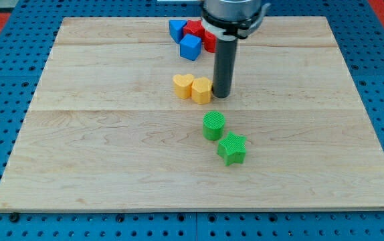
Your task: Move the green blocks into the yellow blocks
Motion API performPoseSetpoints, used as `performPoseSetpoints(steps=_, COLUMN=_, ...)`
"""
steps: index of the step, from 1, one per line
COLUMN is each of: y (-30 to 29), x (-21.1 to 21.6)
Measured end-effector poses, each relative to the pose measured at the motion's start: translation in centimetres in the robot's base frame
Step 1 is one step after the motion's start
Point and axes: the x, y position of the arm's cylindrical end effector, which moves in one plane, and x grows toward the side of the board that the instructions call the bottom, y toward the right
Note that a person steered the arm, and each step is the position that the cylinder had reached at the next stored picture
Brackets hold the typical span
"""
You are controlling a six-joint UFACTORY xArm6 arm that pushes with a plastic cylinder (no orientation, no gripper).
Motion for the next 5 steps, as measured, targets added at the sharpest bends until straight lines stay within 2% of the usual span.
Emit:
performPoseSetpoints(steps=1, y=7.6, x=2.2)
performPoseSetpoints(steps=2, y=12.9, x=10.0)
performPoseSetpoints(steps=3, y=7.4, x=14.6)
performPoseSetpoints(steps=4, y=2.0, x=13.9)
performPoseSetpoints(steps=5, y=-1.1, x=11.3)
